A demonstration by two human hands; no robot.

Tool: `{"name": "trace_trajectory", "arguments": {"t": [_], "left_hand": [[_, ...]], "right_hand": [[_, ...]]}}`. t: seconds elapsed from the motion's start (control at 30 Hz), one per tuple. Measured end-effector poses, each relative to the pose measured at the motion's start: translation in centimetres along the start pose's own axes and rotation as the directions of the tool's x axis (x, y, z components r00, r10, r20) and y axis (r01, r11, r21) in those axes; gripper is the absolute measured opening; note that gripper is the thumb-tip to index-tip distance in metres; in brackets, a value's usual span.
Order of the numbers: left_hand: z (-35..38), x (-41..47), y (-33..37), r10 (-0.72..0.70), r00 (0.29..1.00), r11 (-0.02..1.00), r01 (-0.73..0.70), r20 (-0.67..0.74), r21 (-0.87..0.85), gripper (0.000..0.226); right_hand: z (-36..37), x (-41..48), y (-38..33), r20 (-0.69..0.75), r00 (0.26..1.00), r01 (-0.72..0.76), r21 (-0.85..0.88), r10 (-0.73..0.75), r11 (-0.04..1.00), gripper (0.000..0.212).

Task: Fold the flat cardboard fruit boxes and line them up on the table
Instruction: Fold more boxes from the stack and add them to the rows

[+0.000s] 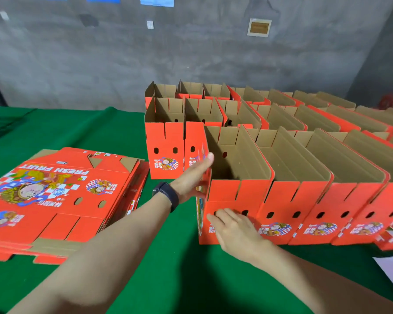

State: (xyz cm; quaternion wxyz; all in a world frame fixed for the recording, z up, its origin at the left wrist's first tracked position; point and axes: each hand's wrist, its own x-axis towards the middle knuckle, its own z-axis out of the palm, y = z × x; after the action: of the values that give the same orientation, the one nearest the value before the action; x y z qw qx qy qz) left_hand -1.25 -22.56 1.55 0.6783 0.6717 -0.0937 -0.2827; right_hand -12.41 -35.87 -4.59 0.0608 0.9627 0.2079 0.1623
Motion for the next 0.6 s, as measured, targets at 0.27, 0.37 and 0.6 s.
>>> {"name": "trace_trajectory", "arguments": {"t": [0.27, 0.37, 0.6], "left_hand": [[-8.4, -3.5, -5.2, 0.125, 0.939, 0.942, -0.01, -0.321, 0.337, 0.029], [-14.4, -6.0, -8.0, 0.186, 0.843, 0.804, 0.165, -0.505, 0.572, 0.028], [-28.0, -10.5, -12.0, 0.126, 0.78, 0.466, 0.499, -0.613, 0.73, 0.033]], "right_hand": [[-1.9, 5.7, -4.5, 0.247, 0.924, -0.327, 0.113, 0.292, 0.938, 0.039], [-1.5, 7.2, -6.6, 0.237, 0.934, -0.324, 0.259, 0.266, 0.91, 0.043], [3.5, 14.0, -13.4, 0.504, 0.836, -0.469, 0.454, 0.216, 0.757, 0.051]]}}
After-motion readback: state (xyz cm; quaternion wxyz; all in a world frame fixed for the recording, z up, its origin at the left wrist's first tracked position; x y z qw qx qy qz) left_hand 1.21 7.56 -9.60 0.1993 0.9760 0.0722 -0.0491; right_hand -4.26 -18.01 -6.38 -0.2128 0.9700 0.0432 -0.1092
